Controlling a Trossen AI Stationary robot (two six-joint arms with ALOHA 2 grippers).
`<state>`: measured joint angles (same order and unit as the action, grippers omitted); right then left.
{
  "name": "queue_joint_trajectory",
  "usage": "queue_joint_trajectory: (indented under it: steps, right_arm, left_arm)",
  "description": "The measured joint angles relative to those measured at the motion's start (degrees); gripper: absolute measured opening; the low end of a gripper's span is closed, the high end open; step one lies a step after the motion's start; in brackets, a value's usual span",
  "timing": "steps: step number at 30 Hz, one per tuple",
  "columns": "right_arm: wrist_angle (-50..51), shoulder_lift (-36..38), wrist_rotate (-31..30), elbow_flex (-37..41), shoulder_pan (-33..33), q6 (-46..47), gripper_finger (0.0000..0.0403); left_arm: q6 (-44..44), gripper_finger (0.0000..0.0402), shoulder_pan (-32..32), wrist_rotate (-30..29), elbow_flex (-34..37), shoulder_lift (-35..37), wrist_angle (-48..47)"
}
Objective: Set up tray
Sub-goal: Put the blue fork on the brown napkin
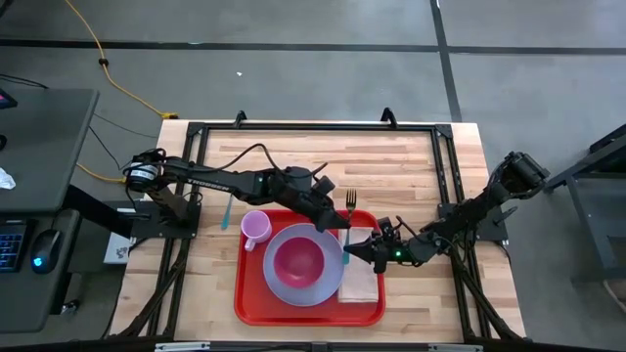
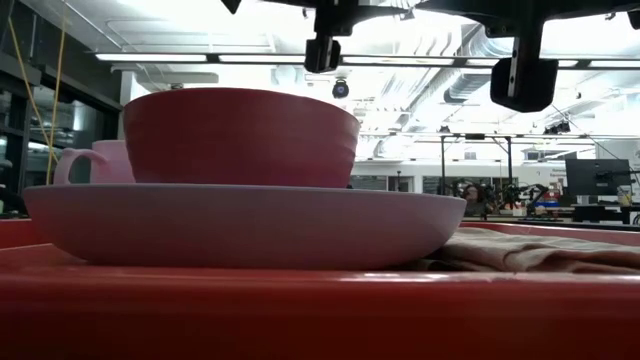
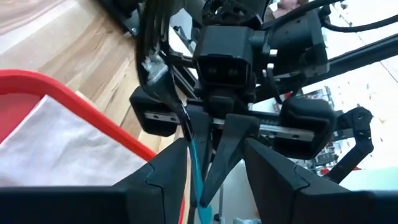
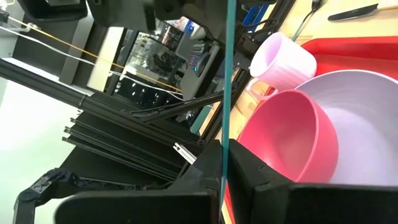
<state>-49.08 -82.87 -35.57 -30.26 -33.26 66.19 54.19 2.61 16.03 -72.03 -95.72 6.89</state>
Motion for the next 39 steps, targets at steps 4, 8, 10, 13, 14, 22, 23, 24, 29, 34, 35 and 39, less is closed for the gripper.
queue_joint_trajectory:
  steps: [4, 8, 10, 13, 14, 22, 23, 24, 29, 34, 35, 39]
  right_arm:
    - [0.03, 0.00, -0.73, 0.00, -0.48, -0.02, 0.0000]
    - [0.43, 0.00, -2.77, 0.00, -1.60, 0.37, 0.0000]
    - [0.97, 0.00, -4.02, 0.04, -2.39, 0.99, 0.0000]
    - [1.83, 0.00, -5.58, 0.04, -3.65, 2.07, 0.0000]
    - [2.13, 0.00, -6.13, 0.04, -4.12, 2.44, 0.0000]
    - [5.70, 0.02, -7.58, 0.04, -7.87, 6.70, 0.0000]
    - [6.64, 0.02, -7.54, 0.04, -8.38, 7.76, 0.0000]
    - [7.53, 0.02, -7.41, 0.04, -8.78, 8.75, 0.0000]
    - [10.79, 0.02, -5.63, 0.04, -10.05, 12.65, 0.0000]
    - [14.31, 0.02, -2.24, 0.04, -10.03, 16.25, 0.0000]
    - [15.16, 0.02, -1.78, 0.04, -10.03, 16.94, 0.0000]
    - [18.07, 0.02, -0.17, 0.04, -10.03, 19.10, 0.0000]
  left_arm:
    - [-0.44, 0.0190, -0.47, 0.12, 0.00, 0.00, -1.31]
    - [-0.39, 0.0193, -1.63, 2.07, -0.02, 0.00, -1.36]
    - [-0.36, 0.0195, -1.92, 2.91, -0.02, 0.00, -1.41]
    - [-0.17, 0.0195, -1.94, 3.15, -0.02, 0.02, -1.36]
    - [-0.17, 0.0195, -1.90, 3.21, -0.02, 0.02, -1.40]
    - [-0.51, 0.0195, -1.90, 5.58, -0.04, 0.07, -3.16]
    - [-0.53, 0.0195, -1.90, 5.97, -0.04, 0.22, -3.66]
    - [-0.77, 0.0195, -1.91, 6.34, -0.04, 0.59, -4.54]
    - [-3.96, 0.0195, -1.86, 7.02, 0.03, 1.48, -6.09]
    - [-7.41, 0.0195, -1.86, 2.86, -0.07, 4.40, -6.90]
    - [-8.15, 0.0195, -1.86, 1.42, -0.07, 5.09, -7.27]
    - [-11.09, 0.0195, -1.86, -3.57, -0.05, 8.83, -11.05]
